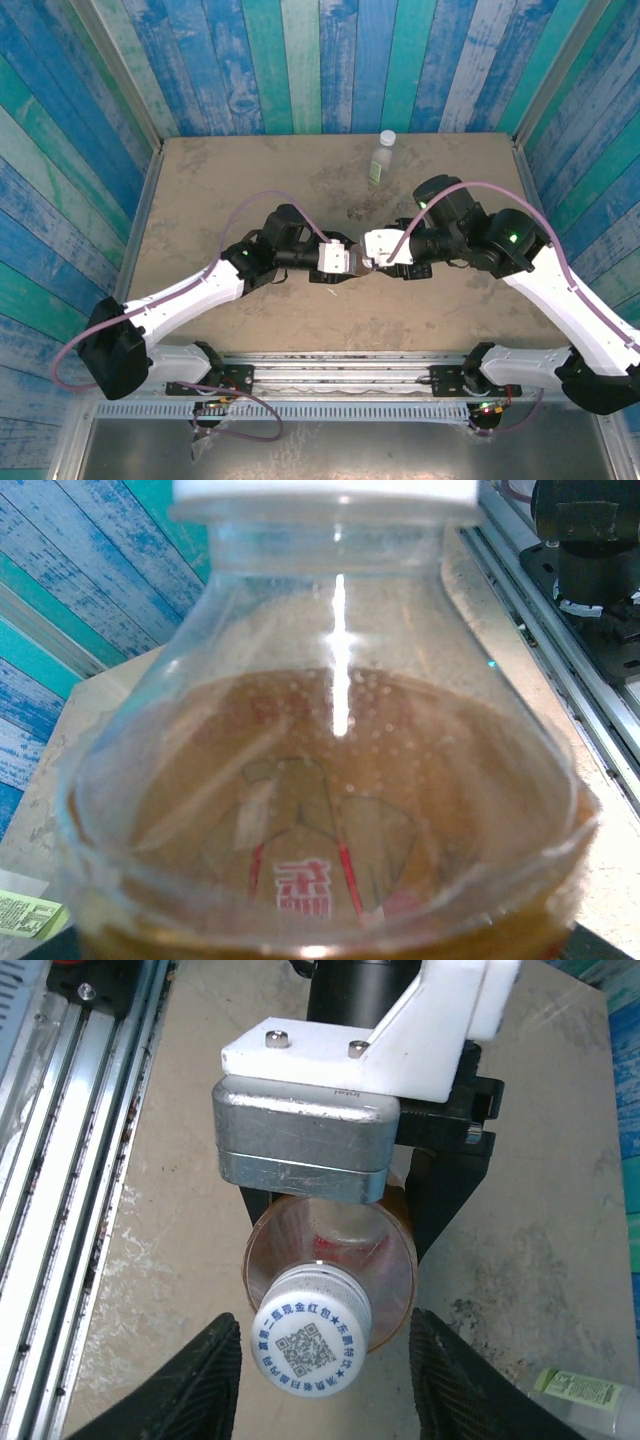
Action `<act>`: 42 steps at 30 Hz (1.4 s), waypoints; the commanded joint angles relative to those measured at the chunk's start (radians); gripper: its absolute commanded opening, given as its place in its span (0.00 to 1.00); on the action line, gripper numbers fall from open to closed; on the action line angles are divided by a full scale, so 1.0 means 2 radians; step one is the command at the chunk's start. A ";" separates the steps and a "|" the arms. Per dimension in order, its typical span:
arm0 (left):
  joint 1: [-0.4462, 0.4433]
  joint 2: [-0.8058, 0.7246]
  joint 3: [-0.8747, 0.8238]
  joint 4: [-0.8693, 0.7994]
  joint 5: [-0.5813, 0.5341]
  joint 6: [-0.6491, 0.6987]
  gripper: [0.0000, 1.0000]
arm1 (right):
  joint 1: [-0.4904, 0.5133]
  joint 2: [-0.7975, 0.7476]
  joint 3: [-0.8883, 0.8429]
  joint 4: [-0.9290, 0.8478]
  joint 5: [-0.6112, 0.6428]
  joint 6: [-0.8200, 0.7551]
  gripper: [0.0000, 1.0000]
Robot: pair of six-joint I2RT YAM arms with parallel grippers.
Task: Screw on the bottle caps
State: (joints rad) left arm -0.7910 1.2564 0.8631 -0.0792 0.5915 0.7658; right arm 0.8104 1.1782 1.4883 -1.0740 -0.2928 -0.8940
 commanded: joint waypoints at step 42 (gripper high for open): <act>0.002 -0.021 -0.009 0.035 -0.106 -0.025 0.54 | 0.003 -0.014 -0.044 0.115 0.065 0.351 0.55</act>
State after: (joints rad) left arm -0.7856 1.2556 0.8581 -0.0380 0.3042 0.7250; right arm 0.8097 1.2121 1.4139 -0.8707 -0.1192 0.1425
